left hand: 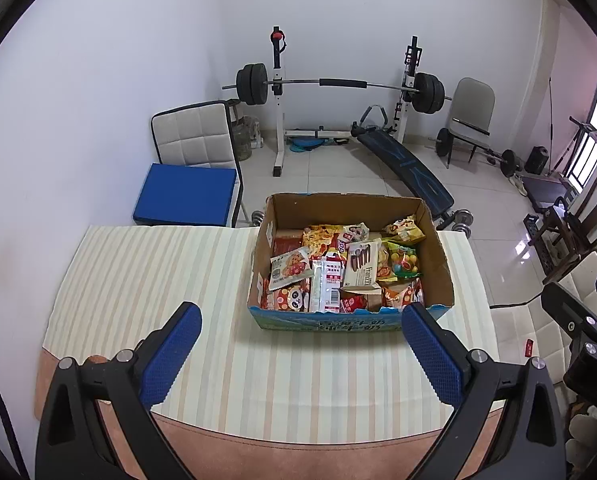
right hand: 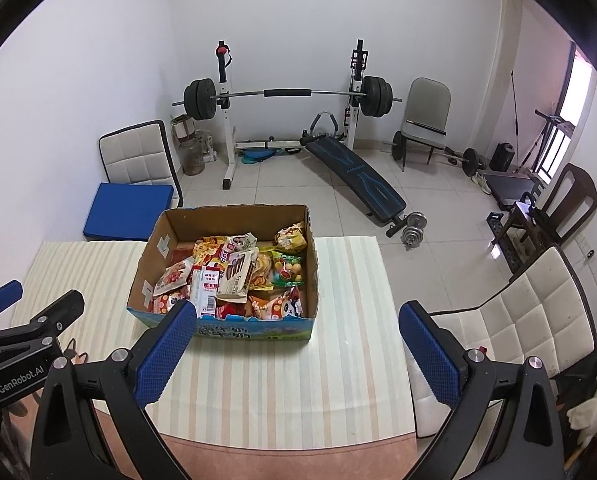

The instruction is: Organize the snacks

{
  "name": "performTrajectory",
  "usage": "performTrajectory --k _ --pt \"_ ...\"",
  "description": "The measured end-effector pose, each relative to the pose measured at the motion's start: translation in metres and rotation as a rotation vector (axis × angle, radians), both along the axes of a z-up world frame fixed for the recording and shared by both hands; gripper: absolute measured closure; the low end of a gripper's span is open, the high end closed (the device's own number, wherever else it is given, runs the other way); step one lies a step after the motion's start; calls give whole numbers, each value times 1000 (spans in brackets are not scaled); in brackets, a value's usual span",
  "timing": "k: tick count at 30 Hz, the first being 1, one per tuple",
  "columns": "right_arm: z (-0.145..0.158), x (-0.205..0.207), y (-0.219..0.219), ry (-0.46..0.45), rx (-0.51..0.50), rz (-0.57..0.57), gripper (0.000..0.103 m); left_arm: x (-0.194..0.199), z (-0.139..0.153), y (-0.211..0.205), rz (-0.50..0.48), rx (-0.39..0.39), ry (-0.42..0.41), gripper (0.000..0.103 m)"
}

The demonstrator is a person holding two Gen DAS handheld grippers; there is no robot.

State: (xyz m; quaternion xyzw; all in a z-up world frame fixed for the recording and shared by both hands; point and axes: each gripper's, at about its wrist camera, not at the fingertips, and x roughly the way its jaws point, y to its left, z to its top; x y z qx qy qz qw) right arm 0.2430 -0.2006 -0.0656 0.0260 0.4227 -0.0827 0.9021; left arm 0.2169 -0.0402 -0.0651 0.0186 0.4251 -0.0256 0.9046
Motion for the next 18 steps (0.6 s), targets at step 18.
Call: performTrajectory --k 18 --pt "-1 3 4 8 11 -13 0 0 3 -3 -12 1 -11 0"
